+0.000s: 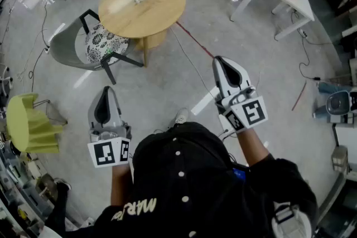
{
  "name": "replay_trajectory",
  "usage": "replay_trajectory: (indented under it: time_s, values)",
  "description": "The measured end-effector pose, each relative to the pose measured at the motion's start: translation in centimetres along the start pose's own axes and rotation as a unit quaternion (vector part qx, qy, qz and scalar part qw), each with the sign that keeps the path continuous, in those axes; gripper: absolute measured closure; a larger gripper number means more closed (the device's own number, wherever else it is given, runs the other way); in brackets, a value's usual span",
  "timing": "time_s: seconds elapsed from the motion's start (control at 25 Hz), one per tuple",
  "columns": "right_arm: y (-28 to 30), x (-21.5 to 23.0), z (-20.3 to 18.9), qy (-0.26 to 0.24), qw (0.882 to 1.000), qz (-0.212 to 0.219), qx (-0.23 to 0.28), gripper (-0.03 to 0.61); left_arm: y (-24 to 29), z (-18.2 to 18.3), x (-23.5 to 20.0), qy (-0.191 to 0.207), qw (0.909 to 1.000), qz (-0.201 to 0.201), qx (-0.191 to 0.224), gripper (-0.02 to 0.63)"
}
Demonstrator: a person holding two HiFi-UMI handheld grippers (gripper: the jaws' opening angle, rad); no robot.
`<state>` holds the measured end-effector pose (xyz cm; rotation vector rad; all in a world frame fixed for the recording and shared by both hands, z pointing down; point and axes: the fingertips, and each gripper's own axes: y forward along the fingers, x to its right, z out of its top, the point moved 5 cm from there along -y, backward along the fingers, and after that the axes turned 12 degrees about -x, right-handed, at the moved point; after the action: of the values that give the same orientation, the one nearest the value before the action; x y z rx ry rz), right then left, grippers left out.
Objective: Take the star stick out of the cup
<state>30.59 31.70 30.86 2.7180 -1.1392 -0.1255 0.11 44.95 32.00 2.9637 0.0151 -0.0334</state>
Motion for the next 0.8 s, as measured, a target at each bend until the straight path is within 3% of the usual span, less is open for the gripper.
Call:
replay_trajectory:
  time_s: [0.68,0.8]
  values:
    - [1.6,1.9,0.1,0.022,0.999,0.019,0.030,0.577,2.5,0.2,0.6,0.002,0.9999,0.003,-0.011,0.615]
    - [2.3,3.0,-0.1,0.035,0.998,0.027,0.037,0.537,3.3,0.2,0.8,0.001,0.9999,0.008,-0.014,0.614]
